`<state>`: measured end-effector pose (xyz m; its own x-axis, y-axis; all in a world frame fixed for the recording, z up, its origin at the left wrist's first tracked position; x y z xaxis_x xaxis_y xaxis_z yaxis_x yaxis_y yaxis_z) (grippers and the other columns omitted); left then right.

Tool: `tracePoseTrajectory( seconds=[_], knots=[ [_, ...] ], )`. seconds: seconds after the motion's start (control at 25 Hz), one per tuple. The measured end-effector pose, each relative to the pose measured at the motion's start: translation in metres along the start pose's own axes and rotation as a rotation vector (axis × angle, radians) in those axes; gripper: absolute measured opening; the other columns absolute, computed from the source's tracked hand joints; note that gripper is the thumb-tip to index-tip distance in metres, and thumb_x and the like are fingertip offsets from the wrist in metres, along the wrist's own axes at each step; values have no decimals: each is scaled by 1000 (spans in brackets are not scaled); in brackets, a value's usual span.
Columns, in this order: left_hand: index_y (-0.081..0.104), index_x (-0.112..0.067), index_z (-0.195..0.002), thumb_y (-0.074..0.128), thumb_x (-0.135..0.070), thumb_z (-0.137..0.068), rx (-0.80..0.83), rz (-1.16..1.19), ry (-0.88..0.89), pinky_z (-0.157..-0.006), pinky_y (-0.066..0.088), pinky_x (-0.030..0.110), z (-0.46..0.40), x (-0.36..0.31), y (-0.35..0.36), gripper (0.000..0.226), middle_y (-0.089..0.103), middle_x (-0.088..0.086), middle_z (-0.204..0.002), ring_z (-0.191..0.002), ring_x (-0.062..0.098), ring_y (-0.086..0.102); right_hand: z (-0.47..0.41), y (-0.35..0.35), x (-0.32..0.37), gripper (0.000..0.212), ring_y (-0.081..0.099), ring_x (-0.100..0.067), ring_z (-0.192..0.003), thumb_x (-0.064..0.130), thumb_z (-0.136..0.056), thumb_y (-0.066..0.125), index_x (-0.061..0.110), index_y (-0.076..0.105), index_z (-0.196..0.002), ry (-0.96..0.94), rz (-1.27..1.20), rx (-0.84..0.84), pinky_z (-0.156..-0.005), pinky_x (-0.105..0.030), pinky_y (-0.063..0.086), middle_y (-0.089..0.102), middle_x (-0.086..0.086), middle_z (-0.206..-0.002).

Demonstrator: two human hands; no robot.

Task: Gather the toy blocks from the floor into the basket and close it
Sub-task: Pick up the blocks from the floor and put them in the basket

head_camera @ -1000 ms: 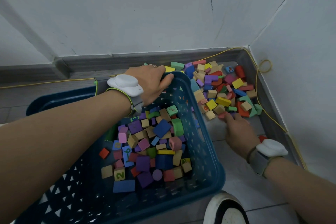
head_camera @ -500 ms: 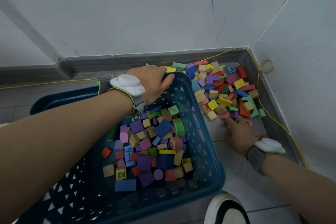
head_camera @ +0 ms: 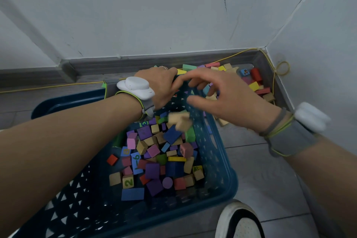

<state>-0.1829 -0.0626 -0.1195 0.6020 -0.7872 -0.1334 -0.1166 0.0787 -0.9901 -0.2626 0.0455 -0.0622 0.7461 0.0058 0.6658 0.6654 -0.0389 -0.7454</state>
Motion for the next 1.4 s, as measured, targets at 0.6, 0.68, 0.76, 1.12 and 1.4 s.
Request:
tracePoseTrajectory(
  seconds=[0.6, 0.68, 0.76, 1.12, 1.4],
  knots=[
    [43, -23, -89, 26, -45, -103, 30, 25, 142, -61, 36, 33, 1, -30, 0, 31, 61, 7, -91, -80, 29, 56, 130, 51, -266, 66, 53, -41, -108, 36, -80, 71, 23, 42, -138, 782, 360, 126, -95, -38, 45, 45, -18, -128],
    [42, -24, -89, 26, -46, -103, 38, 32, 145, -62, 37, 33, 2, -30, 0, 31, 61, 7, -90, -80, 29, 56, 126, 58, -269, 67, 54, -42, -108, 36, -82, 69, 22, 39, -141, 799, 349, 127, -95, -39, 45, 41, -18, -132],
    [44, -23, -90, 25, -47, -103, 43, 44, 131, -63, 36, 33, 2, -29, 0, 33, 61, 6, -89, -79, 28, 55, 122, 62, -270, 57, 56, -44, -105, 28, -85, 66, 19, 43, -136, 803, 365, 108, -91, -39, 46, 43, -21, -129],
    [46, -23, -91, 25, -48, -103, 54, 66, 118, -67, 46, 39, 1, -27, 2, 35, 61, 6, -88, -80, 29, 56, 115, 68, -262, 36, 60, -37, -93, 19, -83, 65, 15, 52, -117, 721, 307, 97, -71, -33, 43, 61, -14, -99],
    [52, -17, -104, 29, -41, -105, 63, 7, 184, -69, 46, 39, 3, -34, 0, 32, 60, 6, -94, -85, 29, 56, 114, 87, -245, 43, 57, -41, -95, 21, -92, 58, 22, 48, -134, 601, 420, 111, -80, -35, 46, 50, -21, -115]
  ],
)
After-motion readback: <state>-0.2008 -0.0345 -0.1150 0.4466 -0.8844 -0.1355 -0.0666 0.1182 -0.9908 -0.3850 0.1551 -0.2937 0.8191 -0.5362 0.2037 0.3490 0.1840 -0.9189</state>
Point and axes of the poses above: each hand's wrist, its own z-axis away from the middle knuckle, its own y-axis out of the palm, x = y × z, the point moved 9 cm from there along -z, towards the middle knuckle
